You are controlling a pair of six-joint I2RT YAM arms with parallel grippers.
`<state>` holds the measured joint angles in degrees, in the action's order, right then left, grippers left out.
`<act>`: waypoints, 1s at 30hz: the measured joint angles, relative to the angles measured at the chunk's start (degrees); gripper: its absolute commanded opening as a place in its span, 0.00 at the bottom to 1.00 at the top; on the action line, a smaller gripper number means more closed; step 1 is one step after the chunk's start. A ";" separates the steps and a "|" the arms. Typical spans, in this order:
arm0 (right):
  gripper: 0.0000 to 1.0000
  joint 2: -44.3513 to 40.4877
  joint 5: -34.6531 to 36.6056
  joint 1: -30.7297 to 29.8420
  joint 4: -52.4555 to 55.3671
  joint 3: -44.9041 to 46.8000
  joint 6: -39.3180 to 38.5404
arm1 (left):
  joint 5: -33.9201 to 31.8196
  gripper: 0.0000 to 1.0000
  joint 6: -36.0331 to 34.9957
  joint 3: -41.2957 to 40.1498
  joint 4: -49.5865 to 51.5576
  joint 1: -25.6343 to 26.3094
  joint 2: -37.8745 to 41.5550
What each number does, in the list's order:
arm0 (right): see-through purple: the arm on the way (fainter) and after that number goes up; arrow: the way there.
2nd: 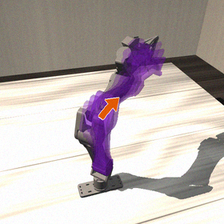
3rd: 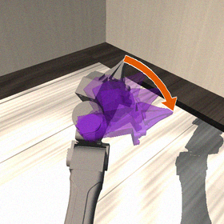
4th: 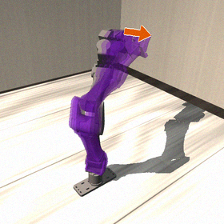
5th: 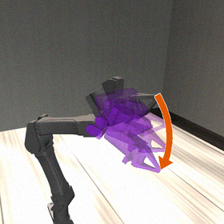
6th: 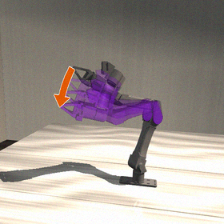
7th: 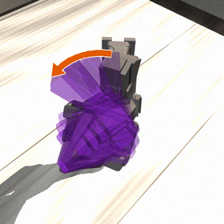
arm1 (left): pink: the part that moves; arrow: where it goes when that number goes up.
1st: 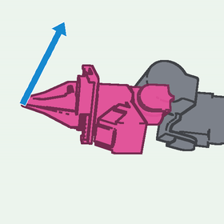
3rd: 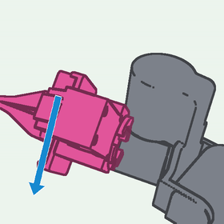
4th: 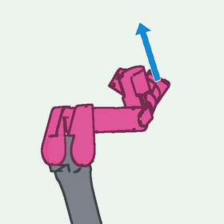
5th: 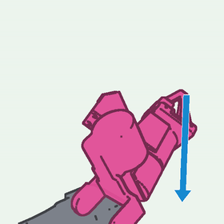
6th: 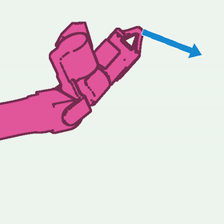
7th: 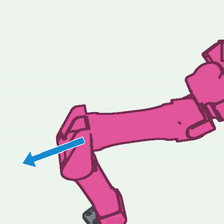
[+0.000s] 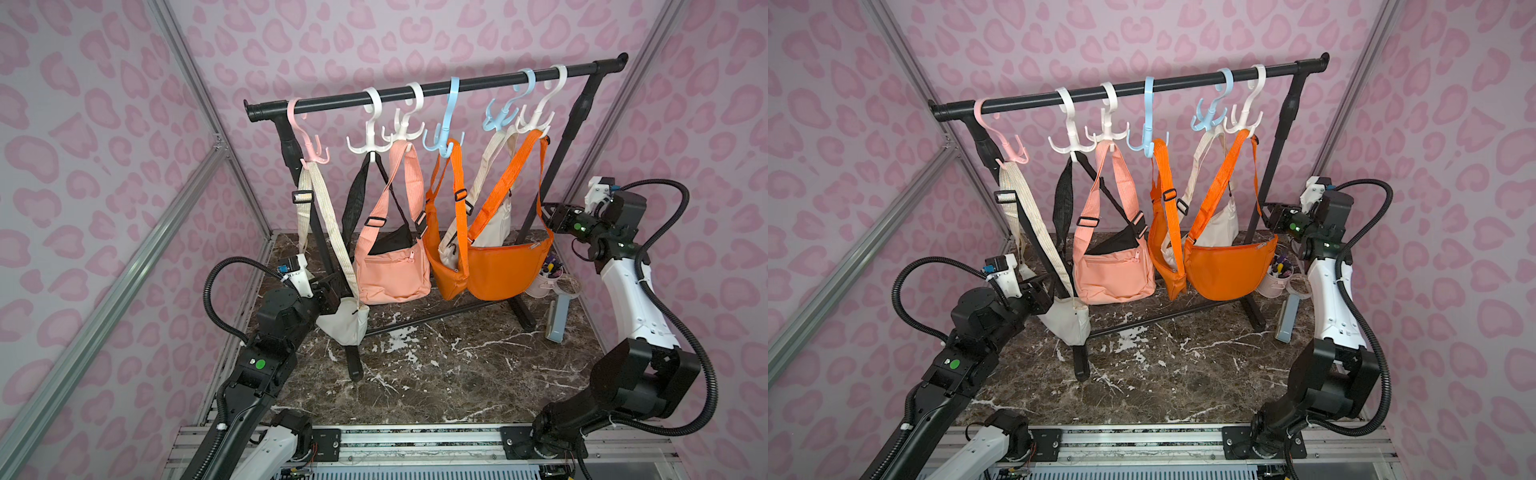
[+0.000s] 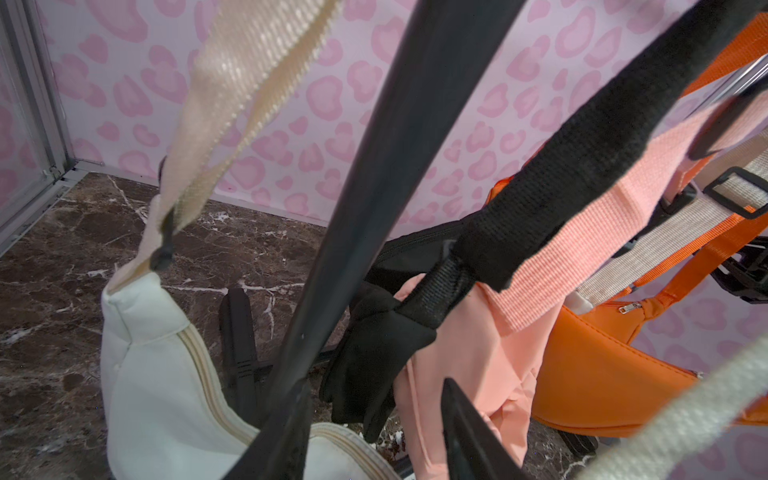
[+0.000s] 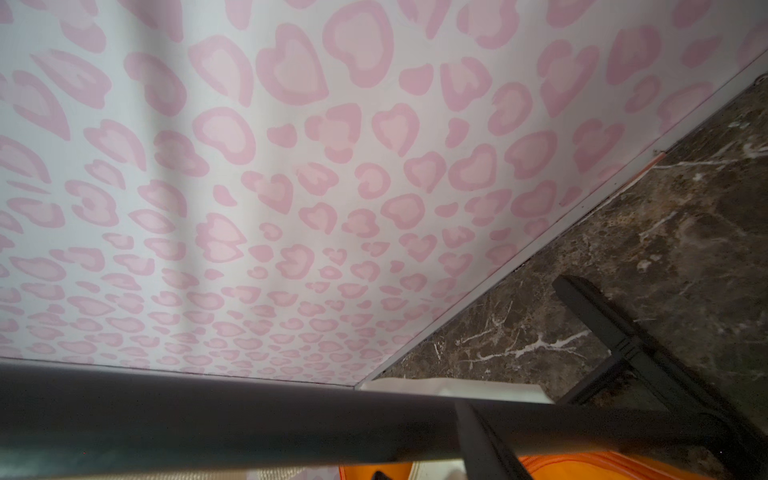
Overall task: Take the bag off the hook
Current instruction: Move the clothesline to the center of the board.
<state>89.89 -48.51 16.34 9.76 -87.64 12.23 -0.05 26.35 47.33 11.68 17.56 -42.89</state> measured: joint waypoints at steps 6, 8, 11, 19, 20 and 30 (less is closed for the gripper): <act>0.43 1.18 0.00 -1.68 0.50 -1.33 -0.92 | 3.76 0.52 -0.44 0.44 -1.53 -2.91 -1.57; 0.43 1.60 0.44 -2.38 0.85 -1.97 -1.31 | 4.57 0.49 -0.44 0.76 -2.38 -4.00 -2.14; 0.43 2.16 0.74 -3.54 1.27 -2.82 -2.29 | 5.68 0.47 -0.83 1.46 -2.86 -5.40 -3.19; 0.43 2.80 0.98 -4.35 1.25 -3.17 -2.78 | 7.17 0.32 -0.96 1.75 -4.57 -8.83 -4.81; 0.43 2.80 1.03 -4.42 1.25 -3.17 -2.78 | 7.34 0.28 -1.01 1.81 -4.83 -9.14 -4.96; 0.43 2.84 1.20 -5.35 1.25 -3.28 -3.80 | 7.78 0.23 -1.99 2.64 -6.58 -11.96 -7.04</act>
<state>92.73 -47.31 10.98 11.00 -90.91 8.43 7.73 24.36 49.98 5.10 5.61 -49.93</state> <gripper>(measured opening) 0.432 0.229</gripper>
